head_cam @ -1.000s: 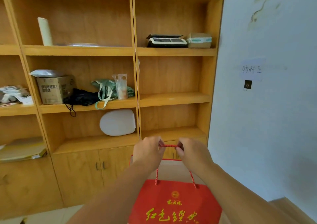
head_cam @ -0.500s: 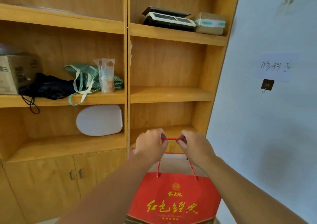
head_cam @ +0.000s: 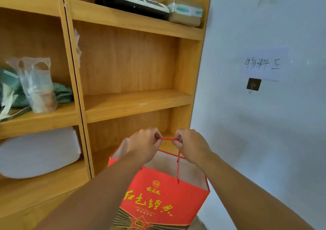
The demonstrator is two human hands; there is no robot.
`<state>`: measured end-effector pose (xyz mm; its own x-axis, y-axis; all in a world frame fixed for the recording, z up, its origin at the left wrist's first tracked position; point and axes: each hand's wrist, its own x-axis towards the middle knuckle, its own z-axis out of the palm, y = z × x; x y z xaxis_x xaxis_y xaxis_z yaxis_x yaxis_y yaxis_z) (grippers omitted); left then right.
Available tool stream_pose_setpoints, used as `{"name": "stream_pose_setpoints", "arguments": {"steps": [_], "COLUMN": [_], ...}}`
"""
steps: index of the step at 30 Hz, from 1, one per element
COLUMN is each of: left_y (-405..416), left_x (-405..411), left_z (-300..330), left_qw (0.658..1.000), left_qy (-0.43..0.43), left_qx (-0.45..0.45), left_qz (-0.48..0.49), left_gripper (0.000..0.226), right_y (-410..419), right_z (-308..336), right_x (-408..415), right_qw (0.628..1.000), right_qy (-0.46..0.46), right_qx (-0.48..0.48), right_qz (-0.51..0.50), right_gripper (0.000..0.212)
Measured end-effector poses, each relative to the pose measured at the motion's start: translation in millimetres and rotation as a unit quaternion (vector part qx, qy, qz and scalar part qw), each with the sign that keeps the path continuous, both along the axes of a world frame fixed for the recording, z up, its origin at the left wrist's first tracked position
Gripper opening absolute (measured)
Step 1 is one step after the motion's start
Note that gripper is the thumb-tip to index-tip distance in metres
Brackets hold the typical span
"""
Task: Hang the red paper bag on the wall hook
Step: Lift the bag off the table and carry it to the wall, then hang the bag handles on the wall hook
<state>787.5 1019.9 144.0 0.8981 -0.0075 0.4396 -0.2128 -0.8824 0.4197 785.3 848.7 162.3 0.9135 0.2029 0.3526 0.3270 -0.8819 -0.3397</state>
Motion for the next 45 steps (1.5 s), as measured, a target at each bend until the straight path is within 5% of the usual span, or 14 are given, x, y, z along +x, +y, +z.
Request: {"name": "stream_pose_setpoints", "arguments": {"steps": [12, 21, 29, 45], "left_y": [-64.1, -133.4, -209.5, -342.0], "left_x": [179.7, 303.7, 371.7, 462.7], "left_z": [8.6, 1.9, 32.0, 44.2], "left_qw": [0.988, 0.924, 0.889, 0.86], "left_qy": [-0.005, -0.074, -0.104, -0.115], "left_qx": [0.022, 0.051, 0.009, 0.004], "left_qz": [-0.151, -0.372, -0.447, -0.497], "left_gripper": [0.005, 0.004, 0.005, 0.007], "right_y": [-70.2, -128.3, -169.5, -305.3], "right_z": [6.8, 3.9, 37.8, 56.3], "right_x": [133.0, 193.3, 232.0, 304.8], "right_qw": [0.994, 0.961, 0.918, 0.918], "right_qy": [0.046, 0.034, -0.02, -0.075], "right_qx": [0.016, -0.013, -0.003, 0.097], "right_qz": [-0.101, -0.273, -0.396, -0.378], "right_gripper": [0.009, 0.008, 0.01, 0.006]}}
